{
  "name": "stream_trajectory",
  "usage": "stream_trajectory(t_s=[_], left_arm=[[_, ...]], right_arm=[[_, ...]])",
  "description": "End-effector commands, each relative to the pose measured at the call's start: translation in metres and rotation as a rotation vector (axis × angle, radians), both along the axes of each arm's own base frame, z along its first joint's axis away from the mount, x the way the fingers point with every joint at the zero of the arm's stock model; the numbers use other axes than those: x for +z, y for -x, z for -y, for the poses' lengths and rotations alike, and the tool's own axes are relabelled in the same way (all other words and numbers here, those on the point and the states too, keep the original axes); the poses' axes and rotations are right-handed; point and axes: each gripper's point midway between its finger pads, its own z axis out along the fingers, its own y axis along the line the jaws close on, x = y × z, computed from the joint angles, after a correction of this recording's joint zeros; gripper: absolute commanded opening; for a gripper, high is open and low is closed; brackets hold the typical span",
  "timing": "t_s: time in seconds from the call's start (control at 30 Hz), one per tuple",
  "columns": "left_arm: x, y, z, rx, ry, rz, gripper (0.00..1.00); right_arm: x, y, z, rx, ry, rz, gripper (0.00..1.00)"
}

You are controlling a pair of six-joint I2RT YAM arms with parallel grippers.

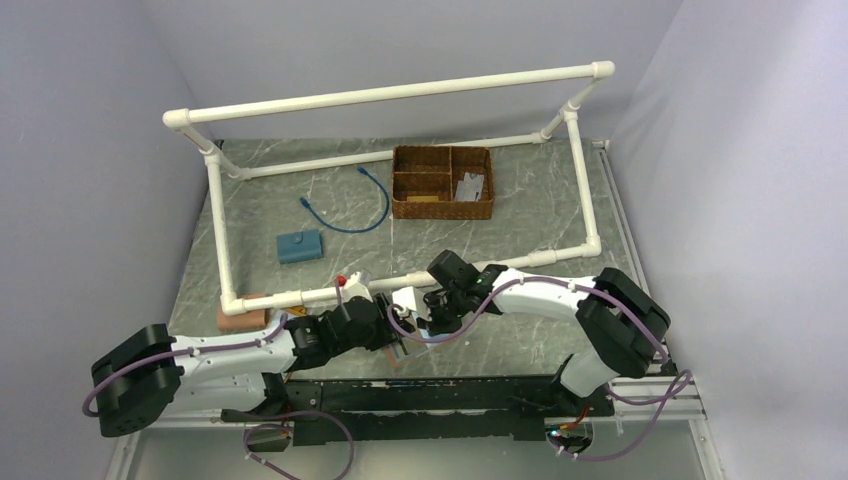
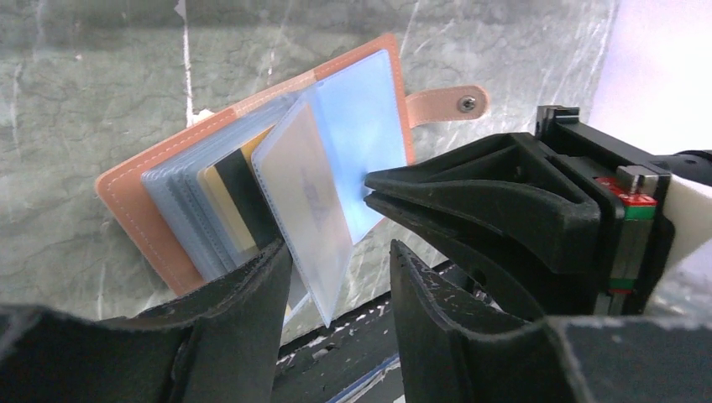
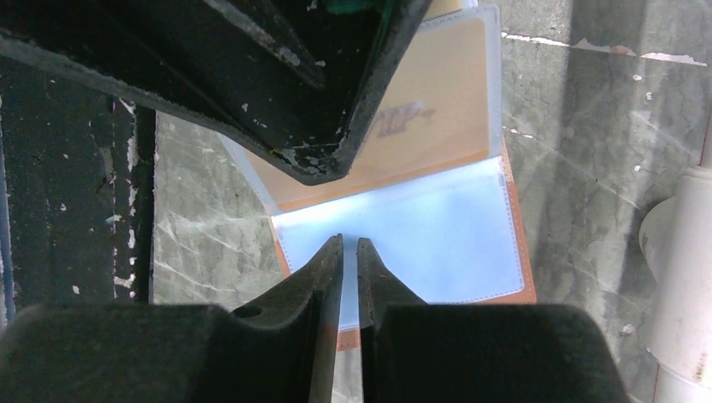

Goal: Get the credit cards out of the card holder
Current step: Remove the credit card from the card holder.

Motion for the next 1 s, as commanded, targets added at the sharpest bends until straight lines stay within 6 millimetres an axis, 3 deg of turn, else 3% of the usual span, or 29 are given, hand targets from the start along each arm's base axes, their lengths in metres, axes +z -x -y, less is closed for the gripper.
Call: stream_trajectory(t_s=[0.0, 0.27, 0.5, 0.7, 0.97], left_arm=[[0.016, -0.009, 0.005, 0.030, 0.079, 0.048, 0.49], [0.006, -0.013, 0.004, 0.037, 0.009, 0.039, 0.36], [0.004, -0.017, 0.010, 0.006, -0.069, 0.039, 0.00], [0.005, -0.016, 0.016, -0.045, -0.148, 0.022, 0.00], [0.005, -0.015, 0.026, -0.103, -0.218, -0.005, 0.00]], right_arm=[[0.017, -0.005, -0.014, 0.004, -0.042, 0.001, 0.15], [0.033, -0.005, -0.015, -0.015, -0.091, -0.063, 0.18], [0.050, -0.009, -0.015, -0.058, -0.160, -0.151, 0.20], [0.065, -0.019, -0.016, -0.163, -0.227, -0.252, 0.23], [0.081, -0.044, -0.015, -0.456, -0.331, -0.425, 0.30]])
